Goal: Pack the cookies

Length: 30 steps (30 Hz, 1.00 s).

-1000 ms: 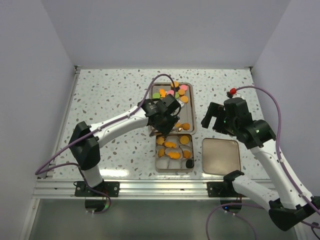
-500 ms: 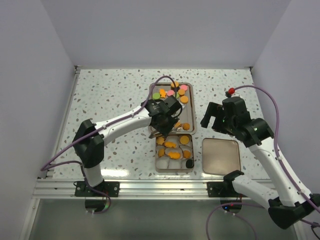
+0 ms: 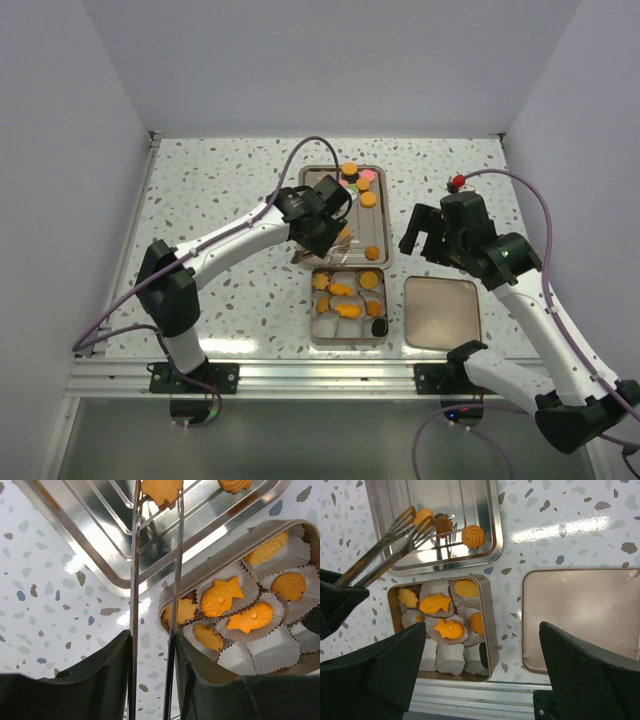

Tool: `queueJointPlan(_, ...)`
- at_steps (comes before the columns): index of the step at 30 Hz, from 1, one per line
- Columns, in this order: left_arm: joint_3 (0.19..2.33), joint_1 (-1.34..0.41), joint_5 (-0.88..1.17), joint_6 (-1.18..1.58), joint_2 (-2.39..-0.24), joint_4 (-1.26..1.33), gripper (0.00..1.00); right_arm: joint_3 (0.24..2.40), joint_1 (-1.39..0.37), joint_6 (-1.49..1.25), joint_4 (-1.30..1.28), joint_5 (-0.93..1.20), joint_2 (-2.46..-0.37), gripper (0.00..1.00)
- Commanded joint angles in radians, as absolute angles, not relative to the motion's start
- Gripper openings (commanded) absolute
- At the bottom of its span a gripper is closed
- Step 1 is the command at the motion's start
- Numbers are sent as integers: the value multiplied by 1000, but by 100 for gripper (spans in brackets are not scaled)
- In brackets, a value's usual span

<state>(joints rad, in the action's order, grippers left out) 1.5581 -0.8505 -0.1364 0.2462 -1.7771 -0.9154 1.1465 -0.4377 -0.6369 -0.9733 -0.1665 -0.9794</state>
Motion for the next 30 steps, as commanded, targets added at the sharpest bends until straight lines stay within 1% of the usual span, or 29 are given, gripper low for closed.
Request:
queueJointPlan(1, 1597, -833, -149, 232, -1649, -907, 39, 1143, -436, -640, -925, -164, -1000, 99)
queueJointPlan(5, 1546, -833, -91, 226, -1562, -882, 38, 1152, -437, -629, -893, -140, -1034, 99)
queueJointPlan(11, 1408, -834, 61, 212, -1384, -847, 38, 1172, -437, -614, -841, -101, -1097, 99)
queueJointPlan(16, 1298, -848, 193, 216, -1283, -879, 38, 1181, -437, -607, -805, -71, -1141, 99)
queueJointPlan(18, 1255, -880, 224, 229, -1255, -887, 38, 1189, -437, -598, -795, -64, -1160, 99)
queueJointPlan(24, 1177, -1017, 210, 310, -1200, -914, 38, 1212, -439, -586, -775, -51, -1201, 99)
queueJointPlan(30, 1118, -1077, 186, 373, -1177, -923, 37, 1190, -436, -595, -758, -37, -1206, 99)
